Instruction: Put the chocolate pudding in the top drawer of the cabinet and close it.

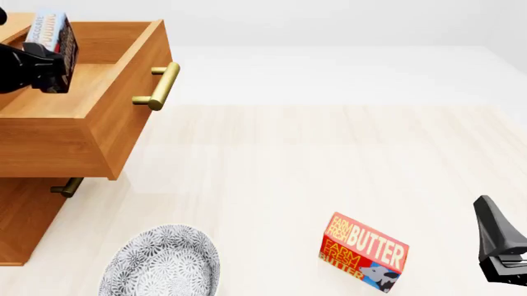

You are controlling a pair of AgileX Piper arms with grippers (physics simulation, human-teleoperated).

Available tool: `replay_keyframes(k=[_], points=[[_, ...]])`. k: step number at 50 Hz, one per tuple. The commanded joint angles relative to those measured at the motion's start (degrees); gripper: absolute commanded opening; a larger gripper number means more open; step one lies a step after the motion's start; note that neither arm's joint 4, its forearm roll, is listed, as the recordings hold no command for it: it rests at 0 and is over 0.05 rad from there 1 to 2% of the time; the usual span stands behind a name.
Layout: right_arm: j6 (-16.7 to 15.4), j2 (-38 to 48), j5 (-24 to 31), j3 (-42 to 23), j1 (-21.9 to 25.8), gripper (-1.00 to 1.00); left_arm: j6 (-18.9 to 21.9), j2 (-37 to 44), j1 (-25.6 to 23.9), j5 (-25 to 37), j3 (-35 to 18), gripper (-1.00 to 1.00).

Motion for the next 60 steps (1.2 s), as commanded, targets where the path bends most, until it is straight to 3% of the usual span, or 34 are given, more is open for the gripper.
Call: replay_keyframes(k=[1,55,56,60], points=[[0.00,0.00,0.00,0.00,0.00,1.00,0.45,0.11,0.34,-0.77,0.85,-1.00],[0.00,0.01,0.00,0.00,-0.01,1.00,-1.38,1.99,0.63,-3.82,3.10,-1.00],[0.01,0.00,0.00,0.00,0.00,1.00,-1.22,2.01,0.58,-3.54,2.80,1.00],[0.00,0.01,0.00,0.00,-0.01,1.00,-1.05,1.78,0.71,-3.37,2.66,1.00]])
